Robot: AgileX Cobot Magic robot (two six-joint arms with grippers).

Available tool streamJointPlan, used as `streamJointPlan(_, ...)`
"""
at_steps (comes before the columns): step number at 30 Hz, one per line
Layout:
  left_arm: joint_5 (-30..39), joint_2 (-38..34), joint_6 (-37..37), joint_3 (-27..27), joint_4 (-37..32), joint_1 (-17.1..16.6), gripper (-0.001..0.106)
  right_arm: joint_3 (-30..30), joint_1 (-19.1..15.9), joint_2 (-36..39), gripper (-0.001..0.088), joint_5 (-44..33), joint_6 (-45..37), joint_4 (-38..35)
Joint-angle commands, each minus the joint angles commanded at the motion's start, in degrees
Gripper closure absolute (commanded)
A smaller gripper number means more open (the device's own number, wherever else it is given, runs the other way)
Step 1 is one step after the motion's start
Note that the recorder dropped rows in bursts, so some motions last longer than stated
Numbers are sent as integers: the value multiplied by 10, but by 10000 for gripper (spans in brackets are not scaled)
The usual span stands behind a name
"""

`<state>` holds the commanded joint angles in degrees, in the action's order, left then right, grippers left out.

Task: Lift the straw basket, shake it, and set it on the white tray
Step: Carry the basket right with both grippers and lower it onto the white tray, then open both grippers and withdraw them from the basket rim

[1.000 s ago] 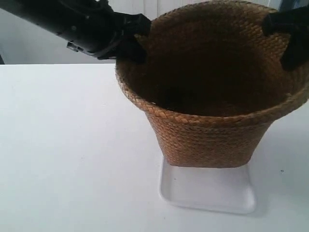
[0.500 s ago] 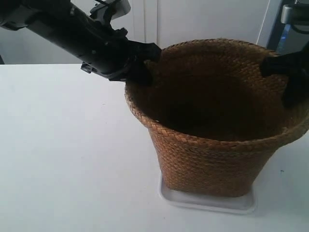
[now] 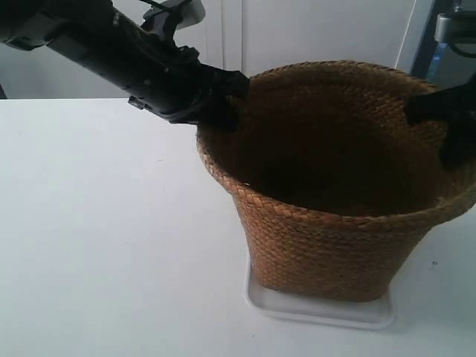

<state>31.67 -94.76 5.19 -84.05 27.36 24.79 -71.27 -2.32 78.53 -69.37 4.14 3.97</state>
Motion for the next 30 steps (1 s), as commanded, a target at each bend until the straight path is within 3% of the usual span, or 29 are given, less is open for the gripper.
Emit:
streamJointPlan(5,15,0,0,0,0,0,396,0,0,0,332,1,-4,0)
streamJointPlan(11,35,5,5,0,-9,0,274,-1,0,-14,100,16,-9,0)
streamJointPlan(30,40,95,13,0,-29,-1,273,-3,0,-136,92,39,-16,-27)
